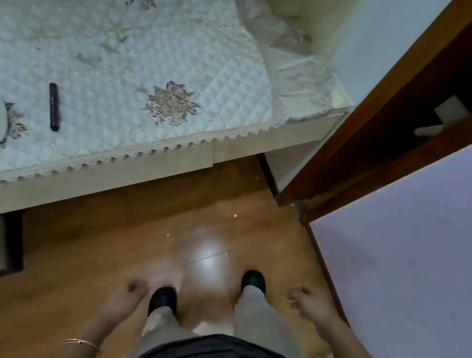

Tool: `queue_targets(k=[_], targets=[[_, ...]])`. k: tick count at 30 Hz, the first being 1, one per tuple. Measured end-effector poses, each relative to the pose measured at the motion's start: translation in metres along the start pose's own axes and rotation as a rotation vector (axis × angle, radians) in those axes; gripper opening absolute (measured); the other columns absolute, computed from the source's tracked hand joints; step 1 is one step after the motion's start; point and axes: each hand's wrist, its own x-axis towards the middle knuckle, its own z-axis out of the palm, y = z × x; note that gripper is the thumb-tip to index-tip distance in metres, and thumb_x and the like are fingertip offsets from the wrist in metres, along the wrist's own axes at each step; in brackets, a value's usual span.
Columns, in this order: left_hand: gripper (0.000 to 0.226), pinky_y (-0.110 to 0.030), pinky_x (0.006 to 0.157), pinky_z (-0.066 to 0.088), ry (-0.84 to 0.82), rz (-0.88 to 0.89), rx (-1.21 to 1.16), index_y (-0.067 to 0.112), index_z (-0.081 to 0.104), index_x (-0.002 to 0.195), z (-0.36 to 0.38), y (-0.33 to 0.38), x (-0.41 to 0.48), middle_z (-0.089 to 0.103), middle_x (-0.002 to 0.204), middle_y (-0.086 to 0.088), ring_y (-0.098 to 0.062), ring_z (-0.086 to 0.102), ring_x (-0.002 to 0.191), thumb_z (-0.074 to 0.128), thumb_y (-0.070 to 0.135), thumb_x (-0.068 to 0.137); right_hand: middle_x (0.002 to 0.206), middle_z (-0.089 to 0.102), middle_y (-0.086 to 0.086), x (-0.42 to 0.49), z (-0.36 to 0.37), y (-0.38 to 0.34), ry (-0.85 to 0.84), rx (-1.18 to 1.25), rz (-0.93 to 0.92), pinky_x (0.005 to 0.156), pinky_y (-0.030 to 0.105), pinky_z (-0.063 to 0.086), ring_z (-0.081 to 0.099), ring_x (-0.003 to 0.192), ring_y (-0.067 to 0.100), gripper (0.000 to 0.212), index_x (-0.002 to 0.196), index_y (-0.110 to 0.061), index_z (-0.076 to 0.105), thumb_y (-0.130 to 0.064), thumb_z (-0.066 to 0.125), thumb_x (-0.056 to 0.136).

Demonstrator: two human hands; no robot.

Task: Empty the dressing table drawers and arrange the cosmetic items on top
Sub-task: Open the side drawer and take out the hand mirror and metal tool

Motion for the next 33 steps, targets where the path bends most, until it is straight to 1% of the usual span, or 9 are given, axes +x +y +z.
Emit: queue_targets(k=[4,6,8,12,14,17,22,26,33], targets=[[0.021,-0.032,0.075,0.040,0.055,0.007,-0.158,0.020,0.055,0.075,0.049,0.064,-0.017,0.058,0.082,-0.002,-0.023,0.057,0.087,0.048,0.021,0.094,0.083,0.051,0.012,0.049,-0.070,-0.008,0.052,-0.095,-0.094,0.066,0.032,0.037,0.051,0.075,0.023,0.020,0.074,-0.010,0.056,-0.026,0.050,0.085],[0.014,-0.033,0.078,0.043,0.069,-0.009,-0.235,0.023,0.058,0.085,0.063,0.079,-0.019,0.062,0.086,0.002,-0.020,0.059,0.089,0.049,0.020,0.094,0.089,0.057,0.015,0.068,-0.096,-0.022,0.074,-0.150,-0.140,0.073,0.037,0.045,0.055,0.083,0.027,0.024,0.086,-0.002,0.063,-0.022,0.050,0.088],[0.016,-0.034,0.085,0.043,0.118,-0.035,-0.269,0.017,0.060,0.104,0.070,0.089,-0.020,0.063,0.099,-0.003,-0.021,0.059,0.097,0.050,0.022,0.093,0.107,0.062,0.014,0.089,-0.115,-0.029,0.059,-0.195,-0.173,0.095,0.045,0.047,0.057,0.102,0.031,0.025,0.100,-0.007,0.065,-0.025,0.052,0.089],[0.021,-0.029,0.074,0.040,0.097,-0.122,-0.328,0.008,0.057,0.110,0.077,0.088,-0.021,0.060,0.108,-0.008,-0.024,0.058,0.097,0.048,0.018,0.094,0.118,0.058,0.017,0.126,-0.130,-0.033,0.046,-0.206,-0.122,0.101,0.048,0.043,0.055,0.107,0.032,0.032,0.114,-0.007,0.058,-0.027,0.053,0.089],[0.015,-0.025,0.066,0.039,0.114,-0.151,-0.368,0.006,0.057,0.101,0.076,0.085,-0.015,0.058,0.107,-0.010,-0.027,0.057,0.097,0.048,0.014,0.094,0.116,0.058,0.021,0.118,-0.126,-0.042,0.023,-0.174,-0.074,0.093,0.041,0.044,0.053,0.099,0.029,0.028,0.112,0.001,0.057,-0.016,0.051,0.091],[0.010,-0.022,0.062,0.039,0.110,-0.188,-0.421,0.006,0.054,0.091,0.072,0.089,-0.004,0.055,0.102,-0.011,-0.023,0.053,0.089,0.046,0.010,0.094,0.097,0.057,0.014,0.104,-0.120,-0.044,-0.015,-0.178,-0.052,0.083,0.039,0.044,0.052,0.089,0.026,0.009,0.095,-0.011,0.056,-0.009,0.049,0.090],[0.009,-0.020,0.056,0.036,0.095,-0.201,-0.473,0.003,0.053,0.091,0.068,0.109,0.013,0.052,0.094,-0.012,-0.019,0.047,0.077,0.045,0.005,0.093,0.079,0.063,0.014,0.109,-0.122,-0.042,-0.073,-0.199,0.027,0.076,0.039,0.046,0.059,0.076,0.031,0.018,0.084,0.006,0.064,-0.009,0.054,0.087],[0.015,-0.026,0.071,0.040,0.075,-0.187,-0.481,0.011,0.052,0.082,0.061,0.134,0.022,0.052,0.091,-0.008,-0.021,0.050,0.088,0.043,0.008,0.094,0.084,0.061,0.012,0.116,-0.131,-0.065,-0.084,-0.143,0.040,0.063,0.025,0.044,0.055,0.070,0.020,0.017,0.093,0.001,0.062,-0.008,0.049,0.090],[0.022,-0.020,0.064,0.039,0.106,-0.206,-0.484,0.016,0.048,0.074,0.076,0.161,0.035,0.050,0.090,-0.006,-0.021,0.049,0.088,0.043,0.009,0.094,0.094,0.060,0.013,0.140,-0.153,-0.115,-0.139,-0.176,-0.003,0.059,0.024,0.041,0.056,0.085,0.026,0.014,0.096,-0.004,0.060,-0.006,0.048,0.090]])
